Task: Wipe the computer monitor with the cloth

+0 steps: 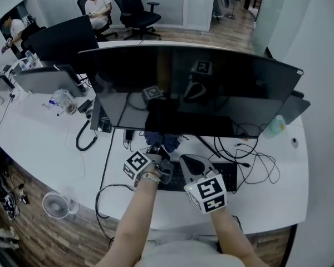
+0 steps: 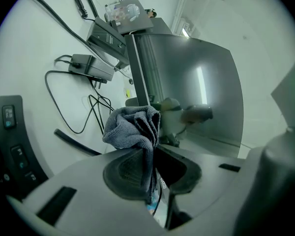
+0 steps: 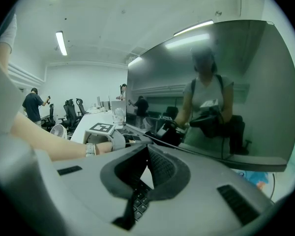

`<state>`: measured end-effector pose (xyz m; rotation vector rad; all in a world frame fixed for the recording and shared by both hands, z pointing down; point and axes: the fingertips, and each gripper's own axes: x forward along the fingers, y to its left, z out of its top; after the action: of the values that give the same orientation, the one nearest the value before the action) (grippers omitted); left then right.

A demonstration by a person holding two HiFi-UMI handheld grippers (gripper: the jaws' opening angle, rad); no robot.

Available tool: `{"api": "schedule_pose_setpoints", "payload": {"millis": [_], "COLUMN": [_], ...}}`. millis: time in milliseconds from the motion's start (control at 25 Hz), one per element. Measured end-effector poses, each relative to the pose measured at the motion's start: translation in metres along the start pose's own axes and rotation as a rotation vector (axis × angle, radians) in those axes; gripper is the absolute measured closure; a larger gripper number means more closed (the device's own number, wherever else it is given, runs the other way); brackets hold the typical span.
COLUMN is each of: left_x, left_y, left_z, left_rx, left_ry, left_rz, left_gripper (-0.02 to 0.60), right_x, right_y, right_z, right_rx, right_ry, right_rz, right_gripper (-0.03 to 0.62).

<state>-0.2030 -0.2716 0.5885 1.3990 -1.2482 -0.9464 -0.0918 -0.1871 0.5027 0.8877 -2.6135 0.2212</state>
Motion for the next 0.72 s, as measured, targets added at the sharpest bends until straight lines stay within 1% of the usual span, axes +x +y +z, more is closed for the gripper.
{"api": "schedule_pose_setpoints", "payload": {"millis": [360,560,720], "left_x": [0.007,0.011,0.015], "left_y": [-0.006,-0.007,-0.011], "left_z": [-0.02,-0.034,-0.043], "left_rx": [0.005,0.013,0.008], "left_ry": [0.004,0.01,0.008], "left_rz": [0.01,0.013,0.017], "left_gripper": [0.522,0.522,0.522], "right_x": [-0.013,-0.018,-0.024], "right_y": [-0.019,-0.035,-0.047], "right_z": [-0.007,-0.014,-0.014], "right_rx": [0.021,0.013,0.03], "right_ry": [-0.003,0.006,0.004], "right_rz": [-0.002,-0.037,-0.053], "right_gripper": [0.586,0.586,0.586]}}
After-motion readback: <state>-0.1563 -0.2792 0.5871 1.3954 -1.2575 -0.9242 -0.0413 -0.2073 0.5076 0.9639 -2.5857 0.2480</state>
